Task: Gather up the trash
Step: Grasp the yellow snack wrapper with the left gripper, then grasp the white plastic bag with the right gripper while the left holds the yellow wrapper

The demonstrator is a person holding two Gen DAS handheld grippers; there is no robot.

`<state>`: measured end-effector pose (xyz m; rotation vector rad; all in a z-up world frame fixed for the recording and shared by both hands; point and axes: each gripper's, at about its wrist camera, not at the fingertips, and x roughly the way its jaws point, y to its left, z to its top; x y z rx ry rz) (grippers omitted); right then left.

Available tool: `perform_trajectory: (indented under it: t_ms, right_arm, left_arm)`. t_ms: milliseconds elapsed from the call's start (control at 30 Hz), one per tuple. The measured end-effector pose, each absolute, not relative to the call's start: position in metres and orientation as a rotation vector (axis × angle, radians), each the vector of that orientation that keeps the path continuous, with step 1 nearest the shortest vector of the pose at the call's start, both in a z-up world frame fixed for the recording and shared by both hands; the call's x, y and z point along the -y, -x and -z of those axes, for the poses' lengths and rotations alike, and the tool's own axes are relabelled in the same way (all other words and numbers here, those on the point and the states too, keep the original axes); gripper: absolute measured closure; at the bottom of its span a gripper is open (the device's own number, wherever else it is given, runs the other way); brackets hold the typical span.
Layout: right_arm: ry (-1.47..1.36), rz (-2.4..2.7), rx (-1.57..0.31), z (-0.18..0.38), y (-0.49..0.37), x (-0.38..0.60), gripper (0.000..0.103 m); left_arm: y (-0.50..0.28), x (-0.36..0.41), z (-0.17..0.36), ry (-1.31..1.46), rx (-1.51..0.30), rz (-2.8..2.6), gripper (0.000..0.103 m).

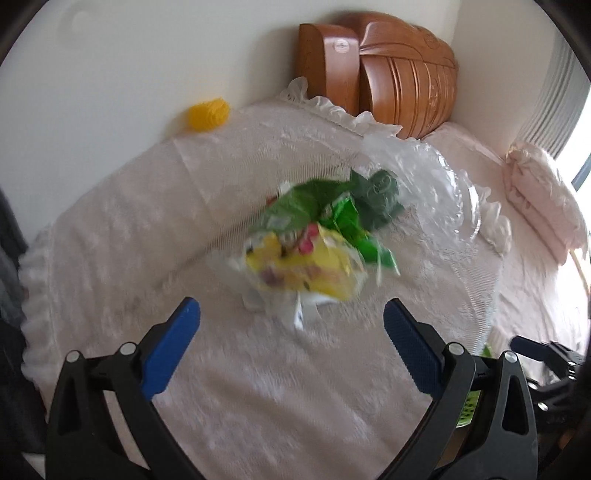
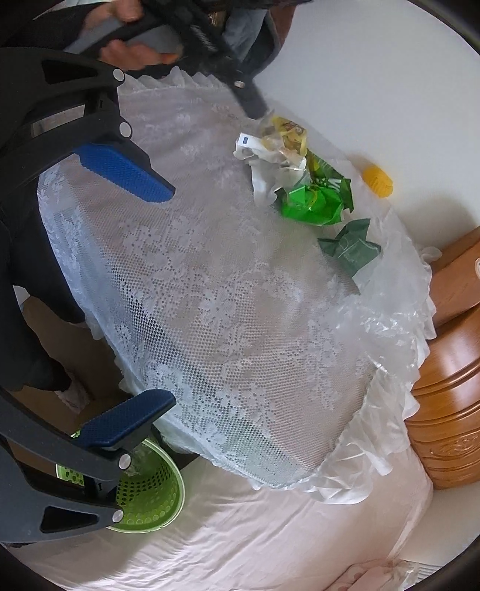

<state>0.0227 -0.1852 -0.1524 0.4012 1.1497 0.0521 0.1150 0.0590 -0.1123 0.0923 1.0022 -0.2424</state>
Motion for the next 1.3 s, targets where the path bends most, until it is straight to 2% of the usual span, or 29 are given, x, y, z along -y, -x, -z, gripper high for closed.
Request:
perform_trajectory:
  t_ms: [333,367,500,700,1100,1300]
  right_arm:
    - [-0.409,-0.048,-1.183,0.159,-0.014,0.195,0.002]
    - [-0.411,-0.047,-1.187,0.159,-0.013,0.197,0.002]
    - [-0.408,-0.045,-1.190,0.159,-0.008,0.202,0.002]
    - [-0.414,-0.042,-1.195,0.160,-0.004,0.209,0.002]
    - [-0.379,-0.107,-1.179,0.153,-0.016,0.185,0.002]
    - [-0.321,-0.203,-1.110,0.134,-0.035,0.157,0.002]
  left_arm:
    - [-0.131,-0.030,0.134,-0.293,-0.895,0.281,0.010]
    - [-0.134,-0.028,0.139,-0.299,-0.902,0.272,0.012]
    - [-0.144,-0.035,0.146,-0.252,-0.935,0.252,0.040]
    - [-0.143,-0.050,0.141,-0.165,-0.931,0.242,0.052]
    - [-0.115,-0.071,0.110,-0.050,-0.872,0.262,0.053]
    - [-0.092,-0.089,0.096,-0.005,-0.852,0.264,0.053]
